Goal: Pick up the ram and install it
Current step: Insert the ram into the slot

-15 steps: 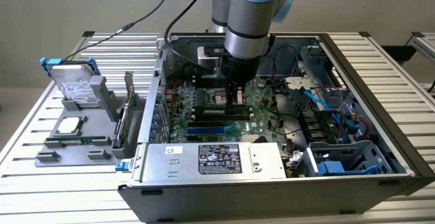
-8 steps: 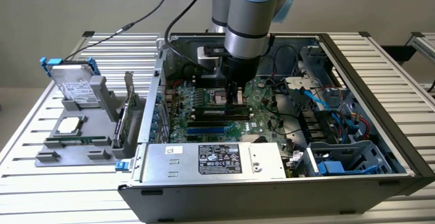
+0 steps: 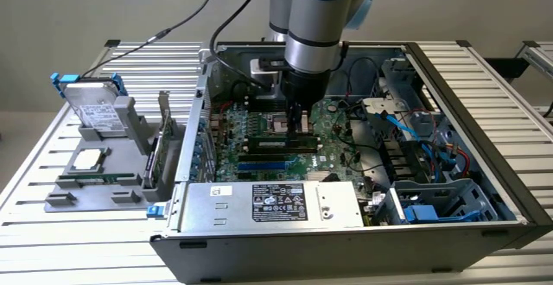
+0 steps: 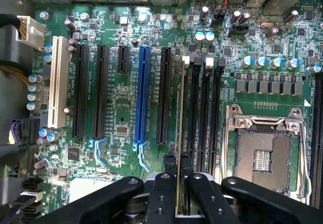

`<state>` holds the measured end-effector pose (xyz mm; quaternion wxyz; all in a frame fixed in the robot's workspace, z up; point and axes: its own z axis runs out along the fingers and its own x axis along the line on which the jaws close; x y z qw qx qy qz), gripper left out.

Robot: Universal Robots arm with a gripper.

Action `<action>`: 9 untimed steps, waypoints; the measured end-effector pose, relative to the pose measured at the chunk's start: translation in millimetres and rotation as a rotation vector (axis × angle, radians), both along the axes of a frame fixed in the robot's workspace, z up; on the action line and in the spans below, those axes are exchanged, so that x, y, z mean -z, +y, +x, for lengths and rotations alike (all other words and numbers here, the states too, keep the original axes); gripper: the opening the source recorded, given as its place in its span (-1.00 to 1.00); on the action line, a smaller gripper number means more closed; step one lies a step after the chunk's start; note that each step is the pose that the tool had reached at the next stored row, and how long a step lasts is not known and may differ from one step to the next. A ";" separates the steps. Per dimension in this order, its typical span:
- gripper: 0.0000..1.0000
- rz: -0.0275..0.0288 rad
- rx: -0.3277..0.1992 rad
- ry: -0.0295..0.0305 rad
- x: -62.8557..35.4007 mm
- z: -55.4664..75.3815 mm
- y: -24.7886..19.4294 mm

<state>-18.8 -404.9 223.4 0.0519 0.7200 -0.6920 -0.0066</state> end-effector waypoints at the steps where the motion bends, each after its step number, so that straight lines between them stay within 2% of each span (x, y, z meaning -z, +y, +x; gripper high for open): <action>1: -0.70 -0.0011 0.000 0.0001 -1.1 -0.1 0.3; 4: -0.70 -0.0025 0.000 -0.0002 -4.9 -0.3 0.5; 6: -0.70 -0.0049 0.000 -0.0034 -6.2 -0.7 0.5; 9: -0.70 -0.0150 0.000 -0.0221 -6.3 -1.2 0.8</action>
